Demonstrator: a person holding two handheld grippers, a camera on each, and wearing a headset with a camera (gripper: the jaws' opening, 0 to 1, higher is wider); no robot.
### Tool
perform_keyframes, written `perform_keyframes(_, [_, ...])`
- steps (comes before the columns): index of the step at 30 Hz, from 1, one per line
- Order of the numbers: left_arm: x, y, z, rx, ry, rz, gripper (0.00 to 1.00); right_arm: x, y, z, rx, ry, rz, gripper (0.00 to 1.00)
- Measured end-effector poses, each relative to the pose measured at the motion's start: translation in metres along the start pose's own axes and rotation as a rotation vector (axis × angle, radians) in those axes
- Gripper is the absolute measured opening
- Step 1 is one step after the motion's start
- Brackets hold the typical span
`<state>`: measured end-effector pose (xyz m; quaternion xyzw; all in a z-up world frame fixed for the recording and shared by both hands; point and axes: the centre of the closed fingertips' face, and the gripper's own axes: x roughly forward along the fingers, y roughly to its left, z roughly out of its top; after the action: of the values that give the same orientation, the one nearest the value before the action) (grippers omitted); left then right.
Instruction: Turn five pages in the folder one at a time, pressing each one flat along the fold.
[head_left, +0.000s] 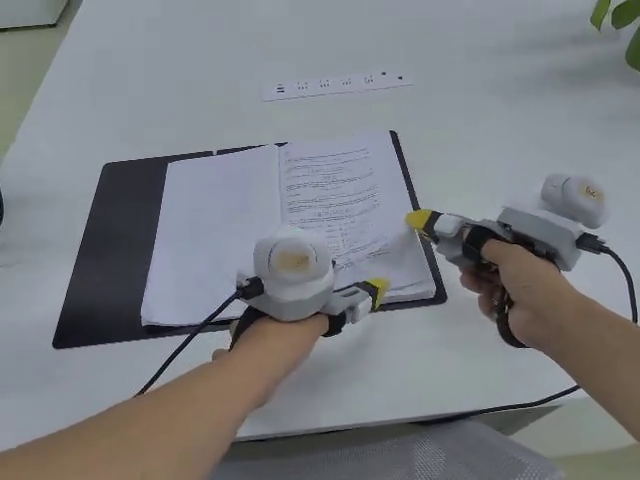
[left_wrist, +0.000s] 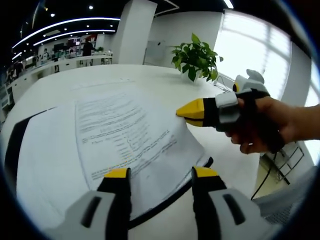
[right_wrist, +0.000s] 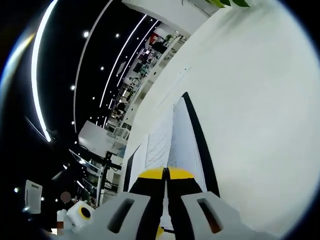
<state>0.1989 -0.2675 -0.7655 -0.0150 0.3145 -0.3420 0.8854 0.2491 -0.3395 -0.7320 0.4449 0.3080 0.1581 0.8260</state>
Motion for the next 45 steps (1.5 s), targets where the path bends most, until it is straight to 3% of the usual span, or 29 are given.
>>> perform_keyframes(3, [-0.016, 0.004, 0.003, 0.002, -0.028, 0.0, 0.51, -0.004, 0.009, 0.003, 0.01, -0.011, 0.01, 0.0])
perform_keyframes(9, [-0.05, 0.021, 0.019, -0.031, -0.113, 0.024, 0.53, -0.008, 0.044, 0.004, 0.021, -0.039, 0.053, 0.0])
perform_keyframes(14, [-0.081, 0.043, 0.035, -0.073, -0.182, 0.064, 0.55, -0.006, 0.077, -0.001, 0.007, -0.055, 0.102, 0.0])
perform_keyframes(20, [-0.116, 0.067, 0.046, -0.051, -0.235, 0.106, 0.55, 0.002, 0.113, -0.013, -0.024, -0.053, 0.142, 0.0])
perform_keyframes(23, [-0.134, 0.084, 0.047, -0.033, -0.251, 0.138, 0.54, 0.011, 0.123, -0.016, -0.029, -0.05, 0.157, 0.0])
perform_keyframes(27, [-0.154, 0.101, 0.047, -0.05, -0.275, 0.165, 0.55, 0.025, 0.134, -0.025, -0.046, -0.037, 0.165, 0.0])
perform_keyframes(34, [-0.184, 0.122, 0.044, -0.063, -0.298, 0.197, 0.56, 0.05, 0.159, -0.046, -0.073, -0.011, 0.185, 0.0])
perform_keyframes(45, [-0.216, 0.146, 0.033, -0.059, -0.314, 0.229, 0.57, 0.095, 0.194, -0.109, -0.282, 0.078, 0.11, 0.0])
